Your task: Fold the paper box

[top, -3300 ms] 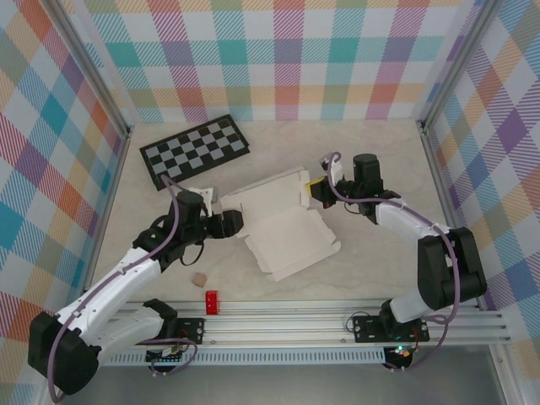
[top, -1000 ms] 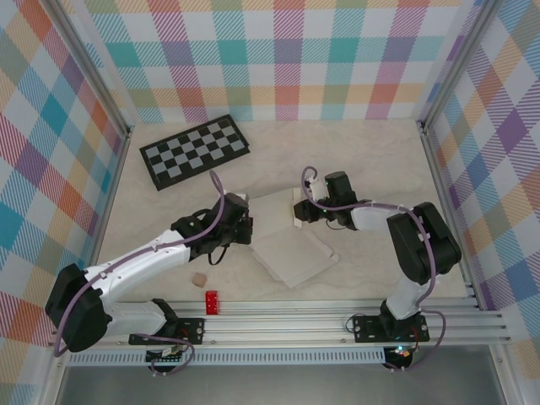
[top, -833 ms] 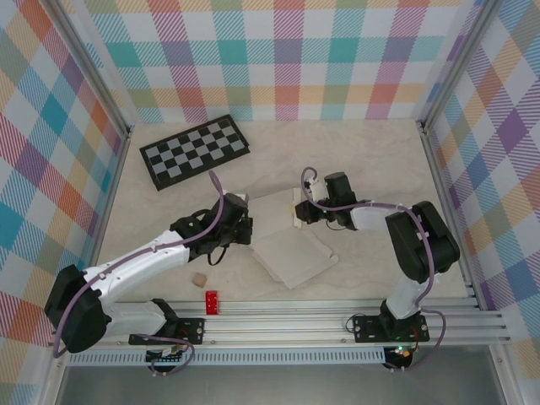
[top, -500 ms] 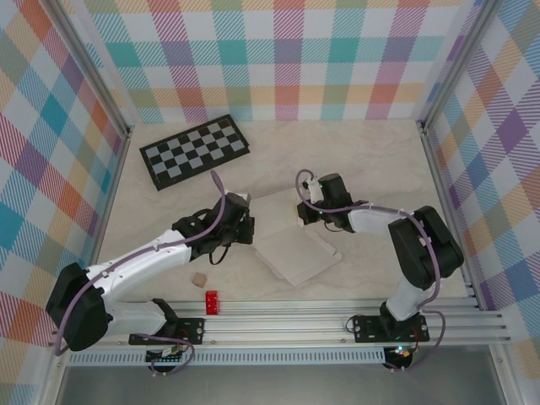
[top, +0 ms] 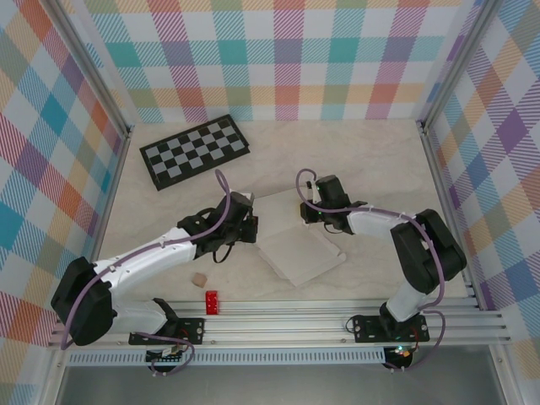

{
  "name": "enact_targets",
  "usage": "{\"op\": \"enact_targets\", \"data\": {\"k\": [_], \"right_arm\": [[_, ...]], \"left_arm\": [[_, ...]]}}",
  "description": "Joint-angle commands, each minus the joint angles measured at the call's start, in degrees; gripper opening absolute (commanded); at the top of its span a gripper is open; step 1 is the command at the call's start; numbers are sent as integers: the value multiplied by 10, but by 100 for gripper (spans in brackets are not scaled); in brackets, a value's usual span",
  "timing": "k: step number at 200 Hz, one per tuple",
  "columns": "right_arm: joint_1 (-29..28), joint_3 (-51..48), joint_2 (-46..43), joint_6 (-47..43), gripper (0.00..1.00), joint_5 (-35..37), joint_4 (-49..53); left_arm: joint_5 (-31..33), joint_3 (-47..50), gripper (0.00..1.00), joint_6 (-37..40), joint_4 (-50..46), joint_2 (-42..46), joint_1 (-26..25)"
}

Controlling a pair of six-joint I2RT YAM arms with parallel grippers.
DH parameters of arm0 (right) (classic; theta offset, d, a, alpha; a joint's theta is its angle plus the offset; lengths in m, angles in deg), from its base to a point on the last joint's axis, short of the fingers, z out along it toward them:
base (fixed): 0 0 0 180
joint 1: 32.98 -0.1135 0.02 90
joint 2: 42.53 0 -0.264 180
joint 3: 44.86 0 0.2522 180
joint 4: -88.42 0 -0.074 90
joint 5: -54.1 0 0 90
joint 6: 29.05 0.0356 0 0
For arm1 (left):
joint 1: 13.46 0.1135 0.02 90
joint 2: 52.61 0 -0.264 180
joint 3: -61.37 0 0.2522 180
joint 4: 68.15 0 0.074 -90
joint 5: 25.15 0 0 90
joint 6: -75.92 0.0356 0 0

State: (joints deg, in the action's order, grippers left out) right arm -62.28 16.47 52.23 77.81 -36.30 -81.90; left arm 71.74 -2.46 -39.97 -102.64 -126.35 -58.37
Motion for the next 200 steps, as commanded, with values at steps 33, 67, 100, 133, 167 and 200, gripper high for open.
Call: {"op": "enact_targets", "data": {"k": [33, 67, 100, 133, 167, 200], "right_arm": [[15, -15, -45, -65, 40, -52, 59], [87, -17, -132, -139, 53, -146, 90], [118, 58, -157, -256, 58, -145, 180], [119, 35, -222, -381, 60, -262, 133], [119, 69, -238, -468, 61, -414, 169], [118, 131, -208, -485, 59, -516, 247]], "left_arm": [[10, -8, 0, 94, -20, -12, -6], [-18, -24, 0, 146, -34, -9, -6], [-32, -72, 0, 188, -64, -27, -6], [-47, -136, 0, 242, -126, -70, -5], [-124, -172, 0, 317, -150, -80, -4], [-219, -181, 0, 374, -134, -59, 0]]}}
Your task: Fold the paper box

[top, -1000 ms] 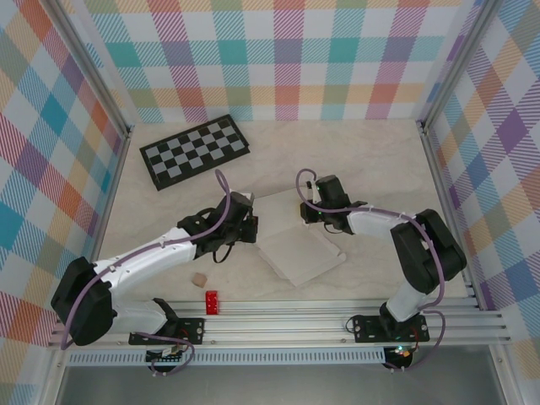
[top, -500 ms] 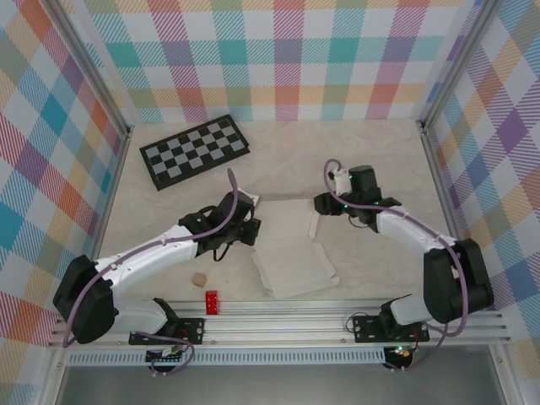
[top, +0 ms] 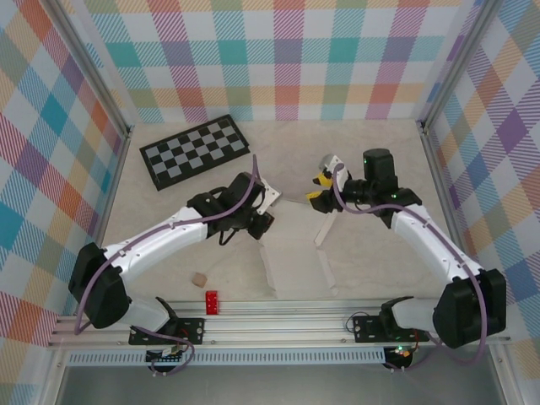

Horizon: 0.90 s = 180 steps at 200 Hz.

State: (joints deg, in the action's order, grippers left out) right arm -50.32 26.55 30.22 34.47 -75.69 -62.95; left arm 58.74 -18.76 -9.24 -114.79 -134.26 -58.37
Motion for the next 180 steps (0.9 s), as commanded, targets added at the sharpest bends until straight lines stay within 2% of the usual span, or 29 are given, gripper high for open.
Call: {"op": "enact_targets", "data": {"k": [1, 25, 46, 87, 138, 154, 180], "right_arm": [[-1, 31, 13, -52, 59, -123, 59], [-1, 68, 45, -83, 59, -165, 130], [-8, 96, 75, -124, 59, -211, 201], [-30, 37, 64, -100, 59, -124, 112], [-31, 31, 68, -107, 59, -126, 104], [-29, 29, 64, -88, 59, -152, 90], [-18, 38, 71, -20, 58, -114, 86]], "left_arm": [[-91, -19, 0, 68, -12, 21, 0], [-123, -36, 0, 86, -12, 10, 3], [-115, -57, 0, 100, -30, -24, 5], [-143, -98, 0, 115, -64, -73, 12], [-156, -118, 0, 116, -75, -91, 12], [-146, -115, 0, 112, -69, -92, 13], [-124, -106, 0, 102, -58, -87, 14]]}}
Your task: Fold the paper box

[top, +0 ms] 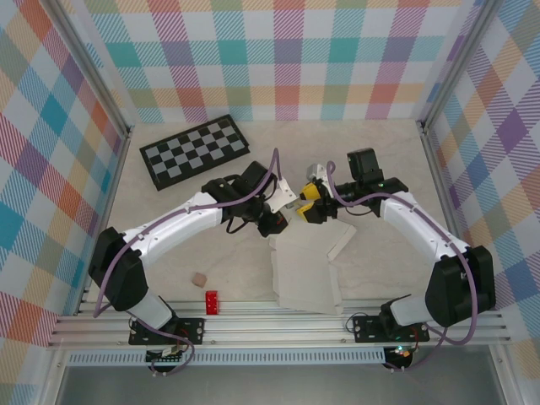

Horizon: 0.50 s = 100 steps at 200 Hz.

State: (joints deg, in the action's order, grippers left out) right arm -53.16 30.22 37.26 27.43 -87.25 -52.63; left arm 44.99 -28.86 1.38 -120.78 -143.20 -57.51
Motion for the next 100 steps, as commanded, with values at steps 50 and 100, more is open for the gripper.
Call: {"op": "enact_targets", "data": {"k": [50, 100], "right_arm": [[23, 20, 3, 172, 57, 9, 1], [19, 64, 20, 375, 56, 88, 25]], "left_arm": [[78, 38, 0, -32, 39, 28, 16], [95, 79, 0, -113, 113, 60, 20]]}}
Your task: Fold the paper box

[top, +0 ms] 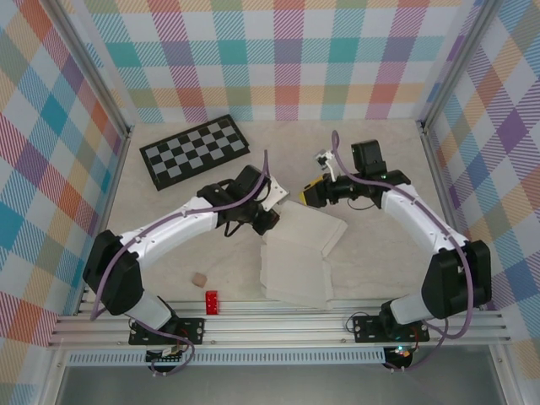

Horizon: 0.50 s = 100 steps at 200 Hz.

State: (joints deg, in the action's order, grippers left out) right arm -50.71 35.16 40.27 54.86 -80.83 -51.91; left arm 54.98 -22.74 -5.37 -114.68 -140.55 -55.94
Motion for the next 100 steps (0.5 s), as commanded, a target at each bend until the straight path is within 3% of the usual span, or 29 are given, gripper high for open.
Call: {"op": "enact_targets", "data": {"k": [1, 32, 54, 100], "right_arm": [[-6, 14, -12, 97, 56, 22, 17], [-21, -33, -71, -118, 58, -38, 24], [-41, -72, -98, -236, 57, 22, 20], [-51, -90, -106, -291, 56, 116, -29]], "left_arm": [[-9, 19, 0, -45, 53, 33, 5], [-118, 17, 0, -7, 42, 43, 6], [-153, -11, 0, 6, 4, 32, 10], [-203, -45, 0, 30, -47, 23, 10]]}}
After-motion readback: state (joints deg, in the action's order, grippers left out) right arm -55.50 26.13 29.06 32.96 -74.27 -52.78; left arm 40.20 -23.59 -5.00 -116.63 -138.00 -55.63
